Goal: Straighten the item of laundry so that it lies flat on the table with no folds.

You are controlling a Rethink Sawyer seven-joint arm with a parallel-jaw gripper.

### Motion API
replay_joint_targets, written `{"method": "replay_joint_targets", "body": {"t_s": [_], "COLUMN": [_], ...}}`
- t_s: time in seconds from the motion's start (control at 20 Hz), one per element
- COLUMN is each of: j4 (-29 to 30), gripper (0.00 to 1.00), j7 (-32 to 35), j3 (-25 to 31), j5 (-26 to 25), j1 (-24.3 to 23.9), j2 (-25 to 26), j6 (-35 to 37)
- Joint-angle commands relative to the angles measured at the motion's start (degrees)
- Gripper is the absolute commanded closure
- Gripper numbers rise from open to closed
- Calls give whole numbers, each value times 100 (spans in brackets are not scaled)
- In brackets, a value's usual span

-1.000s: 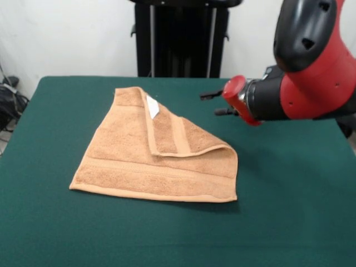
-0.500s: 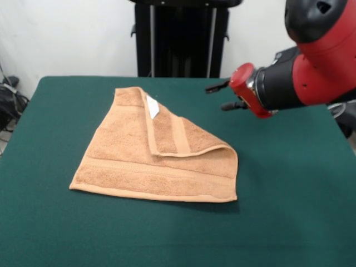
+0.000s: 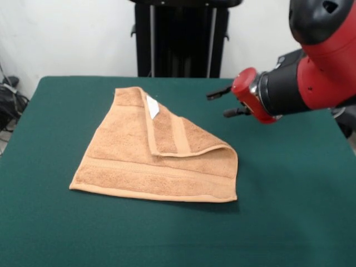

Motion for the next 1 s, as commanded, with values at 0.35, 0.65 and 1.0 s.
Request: {"method": "replay_joint_targets", "body": {"t_s": [0.35, 0.65, 1.0], "j4": [-830, -1465, -1772], "gripper": [0, 0, 0], "j7": [1478, 1350, 1356], "j3": [565, 535, 477], "j5": [130, 193, 208], "j1": [-329, -609, -711], "j2": [629, 901, 972], "j6": [82, 319, 629]}}
